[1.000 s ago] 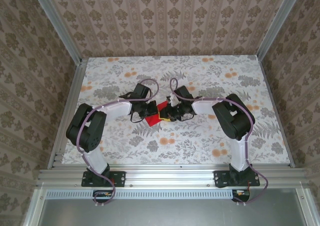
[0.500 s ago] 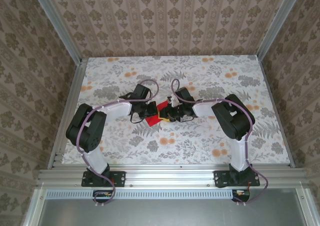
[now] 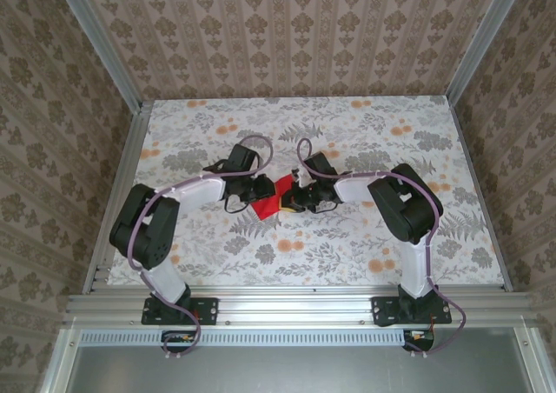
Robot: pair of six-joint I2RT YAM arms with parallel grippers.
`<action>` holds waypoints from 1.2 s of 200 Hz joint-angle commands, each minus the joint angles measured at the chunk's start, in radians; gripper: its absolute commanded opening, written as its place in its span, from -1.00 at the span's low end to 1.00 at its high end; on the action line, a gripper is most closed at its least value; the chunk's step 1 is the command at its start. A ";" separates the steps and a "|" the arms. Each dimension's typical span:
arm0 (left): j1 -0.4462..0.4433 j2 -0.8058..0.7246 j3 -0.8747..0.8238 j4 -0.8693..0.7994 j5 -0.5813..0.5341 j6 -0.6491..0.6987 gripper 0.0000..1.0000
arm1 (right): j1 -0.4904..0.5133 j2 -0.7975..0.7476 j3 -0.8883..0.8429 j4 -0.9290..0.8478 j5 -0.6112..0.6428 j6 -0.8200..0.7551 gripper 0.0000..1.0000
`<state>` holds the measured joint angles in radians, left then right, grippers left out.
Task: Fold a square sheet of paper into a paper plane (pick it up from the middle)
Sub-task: Fold the triangle a second time at the center of the table.
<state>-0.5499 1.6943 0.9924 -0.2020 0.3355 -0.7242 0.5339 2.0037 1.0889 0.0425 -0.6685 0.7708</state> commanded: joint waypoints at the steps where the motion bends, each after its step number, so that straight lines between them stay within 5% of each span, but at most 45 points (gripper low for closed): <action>1: 0.025 -0.051 -0.041 0.029 -0.009 -0.009 -0.34 | -0.005 -0.013 0.069 -0.163 0.055 -0.121 -0.96; 45: 0.057 -0.034 -0.095 0.077 0.023 -0.012 -0.30 | -0.005 0.005 0.131 -0.263 0.062 -0.204 -0.96; 148: 0.059 0.036 -0.084 -0.040 -0.035 0.033 -0.99 | -0.006 0.049 0.228 -0.360 0.104 -0.280 -0.94; 240: 0.054 0.047 -0.076 -0.063 -0.033 0.057 -1.00 | -0.007 0.084 0.273 -0.396 0.142 -0.300 -0.89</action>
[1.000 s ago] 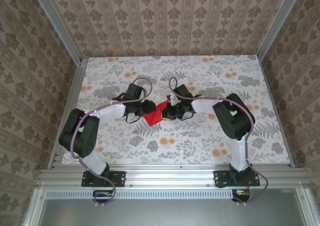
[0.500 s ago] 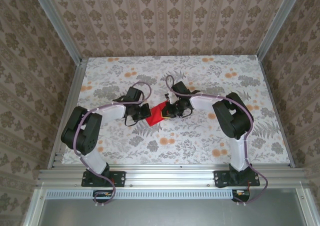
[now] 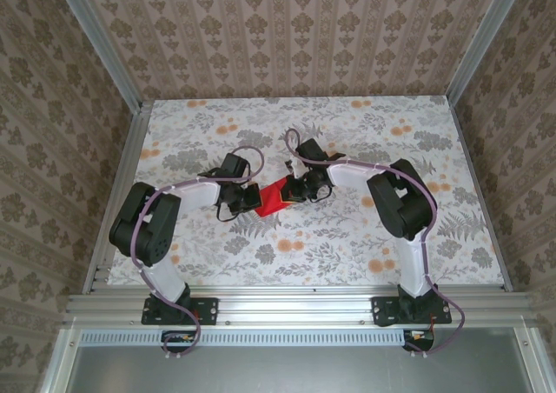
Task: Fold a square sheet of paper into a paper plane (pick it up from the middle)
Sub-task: Fold the triangle a second time at the center of the table.
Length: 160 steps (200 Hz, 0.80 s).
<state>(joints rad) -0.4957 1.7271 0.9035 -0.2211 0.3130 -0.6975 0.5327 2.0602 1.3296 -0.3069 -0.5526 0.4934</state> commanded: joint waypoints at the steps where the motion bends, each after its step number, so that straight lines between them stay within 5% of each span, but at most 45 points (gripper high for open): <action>1: 0.000 0.015 0.013 -0.044 -0.010 0.030 -1.00 | -0.005 0.028 0.032 -0.047 0.027 -0.022 -0.89; 98: -0.003 -0.023 0.026 -0.042 0.004 0.042 -1.00 | -0.005 0.047 0.049 -0.073 0.054 -0.042 -0.87; 160: -0.003 -0.132 0.011 0.047 0.100 0.032 -0.60 | -0.005 0.055 0.046 -0.088 0.048 -0.055 -0.85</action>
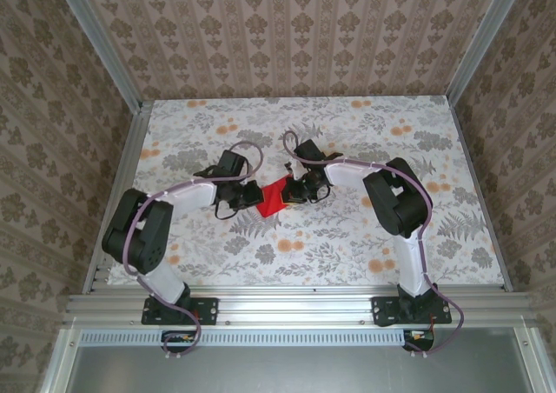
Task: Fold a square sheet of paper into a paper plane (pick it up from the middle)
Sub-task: Fold the triangle a second time at the center of the table.
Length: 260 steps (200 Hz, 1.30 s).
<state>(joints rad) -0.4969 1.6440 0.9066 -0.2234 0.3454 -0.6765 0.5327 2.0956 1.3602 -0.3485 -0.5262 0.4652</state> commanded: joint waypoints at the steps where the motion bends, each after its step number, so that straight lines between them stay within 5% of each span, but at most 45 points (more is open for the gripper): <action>1: -0.002 -0.049 0.008 0.050 0.070 0.011 -0.60 | -0.005 0.019 0.016 -0.047 0.021 -0.027 -0.85; 65: -0.005 -0.058 -0.029 0.089 0.143 0.030 -0.48 | -0.005 0.027 0.016 -0.055 0.012 -0.035 -0.80; 159: -0.025 0.004 -0.026 -0.006 0.105 0.093 -0.56 | -0.002 0.004 0.013 -0.013 -0.076 -0.026 -0.79; 260: -0.049 0.051 -0.004 -0.064 0.074 0.143 -0.67 | 0.000 0.027 0.026 -0.042 -0.037 -0.030 -0.79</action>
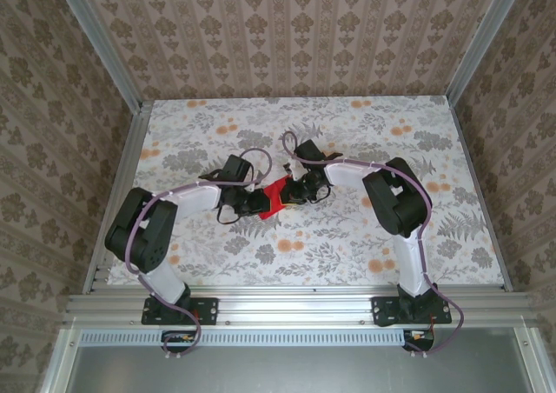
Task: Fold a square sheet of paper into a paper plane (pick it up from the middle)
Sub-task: Fold the triangle a second time at the center of the table.
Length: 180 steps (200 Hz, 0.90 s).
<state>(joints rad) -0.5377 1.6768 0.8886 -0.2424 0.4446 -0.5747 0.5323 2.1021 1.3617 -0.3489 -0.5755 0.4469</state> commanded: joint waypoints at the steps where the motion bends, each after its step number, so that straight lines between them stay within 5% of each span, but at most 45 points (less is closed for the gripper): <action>1: -0.008 0.018 0.015 -0.045 -0.026 0.041 -0.67 | 0.000 0.020 0.024 -0.042 0.011 -0.012 -0.79; 180: -0.028 0.039 0.027 -0.042 -0.011 0.022 -0.70 | -0.002 0.051 0.042 -0.072 0.062 0.045 -0.75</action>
<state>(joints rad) -0.5560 1.7050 0.8917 -0.2764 0.4133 -0.5529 0.5323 2.1143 1.3834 -0.3862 -0.5533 0.4595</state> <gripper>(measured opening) 0.150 0.110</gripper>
